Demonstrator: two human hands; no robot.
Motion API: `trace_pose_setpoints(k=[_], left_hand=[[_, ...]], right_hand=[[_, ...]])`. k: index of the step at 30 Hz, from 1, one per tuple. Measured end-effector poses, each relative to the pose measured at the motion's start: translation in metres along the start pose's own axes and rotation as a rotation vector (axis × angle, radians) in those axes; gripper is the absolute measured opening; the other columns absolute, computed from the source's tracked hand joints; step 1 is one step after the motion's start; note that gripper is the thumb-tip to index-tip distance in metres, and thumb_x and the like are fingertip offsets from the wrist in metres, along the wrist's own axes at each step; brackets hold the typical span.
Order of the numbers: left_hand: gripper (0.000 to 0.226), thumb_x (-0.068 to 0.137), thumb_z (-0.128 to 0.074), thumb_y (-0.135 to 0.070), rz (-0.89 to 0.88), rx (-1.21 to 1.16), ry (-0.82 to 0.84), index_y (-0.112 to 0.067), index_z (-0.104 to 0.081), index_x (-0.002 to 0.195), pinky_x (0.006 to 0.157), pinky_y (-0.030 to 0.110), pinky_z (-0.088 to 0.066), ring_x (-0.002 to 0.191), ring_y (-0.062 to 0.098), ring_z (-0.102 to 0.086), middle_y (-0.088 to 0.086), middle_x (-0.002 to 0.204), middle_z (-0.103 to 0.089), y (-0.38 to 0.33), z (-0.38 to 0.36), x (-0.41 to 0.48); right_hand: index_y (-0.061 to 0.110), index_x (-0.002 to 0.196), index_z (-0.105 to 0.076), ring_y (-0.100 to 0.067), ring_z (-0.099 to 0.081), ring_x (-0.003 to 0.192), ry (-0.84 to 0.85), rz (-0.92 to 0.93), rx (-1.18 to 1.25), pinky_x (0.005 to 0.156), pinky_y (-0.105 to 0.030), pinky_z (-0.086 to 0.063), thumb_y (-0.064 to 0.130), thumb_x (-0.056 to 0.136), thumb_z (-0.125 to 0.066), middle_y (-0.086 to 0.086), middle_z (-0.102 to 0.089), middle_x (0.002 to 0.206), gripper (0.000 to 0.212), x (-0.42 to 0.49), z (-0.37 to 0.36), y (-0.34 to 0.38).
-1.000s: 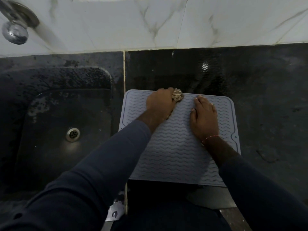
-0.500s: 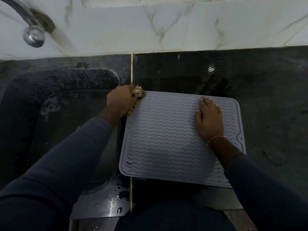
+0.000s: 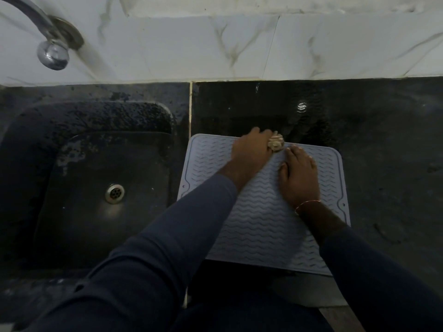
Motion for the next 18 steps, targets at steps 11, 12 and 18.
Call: trace_pose_setpoints(k=[11, 12, 18], left_hand=[[0.028, 0.097, -0.042, -0.035, 0.255, 0.173, -0.189, -0.022, -0.051, 0.12, 0.075, 0.041, -0.046, 0.095, 0.04, -0.062, 0.013, 0.108, -0.061, 0.12, 0.03, -0.034], [0.028, 0.097, -0.041, -0.035, 0.288, 0.187, -0.186, -0.021, -0.051, 0.119, 0.076, 0.043, -0.047, 0.095, 0.041, -0.062, 0.015, 0.108, -0.061, 0.128, 0.037, -0.038], [0.033, 0.094, -0.047, -0.045, 0.111, -0.032, -0.211, -0.023, -0.055, 0.117, 0.073, 0.036, -0.044, 0.094, 0.028, -0.062, 0.007, 0.105, -0.063, 0.064, 0.028, -0.027]], right_hand=[[0.01, 0.144, -0.039, -0.021, -0.028, 0.143, -0.014, 0.008, 0.041, 0.119, -0.04, -0.011, 0.029, 0.098, -0.036, -0.009, -0.036, 0.152, 0.051, -0.002, -0.002, -0.003], [0.01, 0.144, -0.039, -0.021, -0.027, 0.143, -0.012, 0.009, 0.044, 0.119, -0.04, -0.011, 0.03, 0.097, -0.036, -0.009, -0.036, 0.152, 0.051, -0.002, -0.001, -0.002], [0.011, 0.144, -0.04, -0.02, -0.028, 0.143, -0.012, -0.007, 0.032, 0.118, -0.04, -0.011, 0.027, 0.098, -0.04, -0.008, -0.037, 0.152, 0.048, -0.001, 0.0, 0.001]])
Point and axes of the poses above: each hand's wrist, its own x-axis towards the middle knuckle, its own z-axis out of the back of the hand, y = z × x, the point moved 1 cm from there along x, towards the middle knuckle
